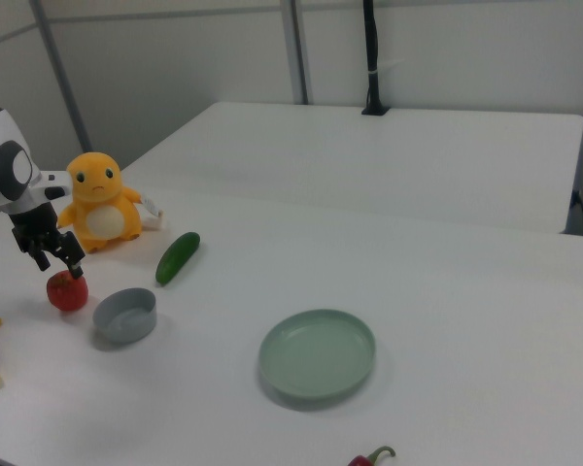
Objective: Put the red apple in the bowl
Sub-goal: 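Lower the gripper around the red apple and close it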
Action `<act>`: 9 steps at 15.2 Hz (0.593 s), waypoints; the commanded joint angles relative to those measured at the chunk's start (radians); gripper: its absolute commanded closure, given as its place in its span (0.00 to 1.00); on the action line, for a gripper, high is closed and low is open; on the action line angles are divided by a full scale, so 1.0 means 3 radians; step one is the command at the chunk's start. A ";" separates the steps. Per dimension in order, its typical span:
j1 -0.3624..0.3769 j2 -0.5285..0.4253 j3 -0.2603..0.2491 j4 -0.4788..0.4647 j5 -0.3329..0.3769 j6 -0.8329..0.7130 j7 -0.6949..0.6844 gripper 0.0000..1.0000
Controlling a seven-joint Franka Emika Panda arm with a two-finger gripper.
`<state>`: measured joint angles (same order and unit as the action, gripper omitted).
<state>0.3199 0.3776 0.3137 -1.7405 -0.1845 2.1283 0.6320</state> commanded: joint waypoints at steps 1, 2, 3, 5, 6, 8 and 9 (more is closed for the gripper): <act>0.0018 0.0055 -0.0003 -0.0002 -0.0090 0.0054 0.0076 0.00; 0.0018 0.0091 0.0007 0.0003 -0.0121 0.0054 0.0077 0.00; 0.0018 0.0117 0.0018 0.0003 -0.0141 0.0054 0.0077 0.00; 0.0018 0.0157 0.0043 0.0003 -0.0203 0.0054 0.0077 0.00; 0.0018 0.0173 0.0069 0.0003 -0.0233 0.0059 0.0077 0.00; 0.0023 0.0198 0.0099 -0.0012 -0.0381 0.0059 0.0071 0.45; 0.0033 0.0219 0.0110 -0.0017 -0.0433 0.0059 0.0076 0.79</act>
<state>0.3205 0.4331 0.3393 -1.7399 -0.2682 2.1290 0.6332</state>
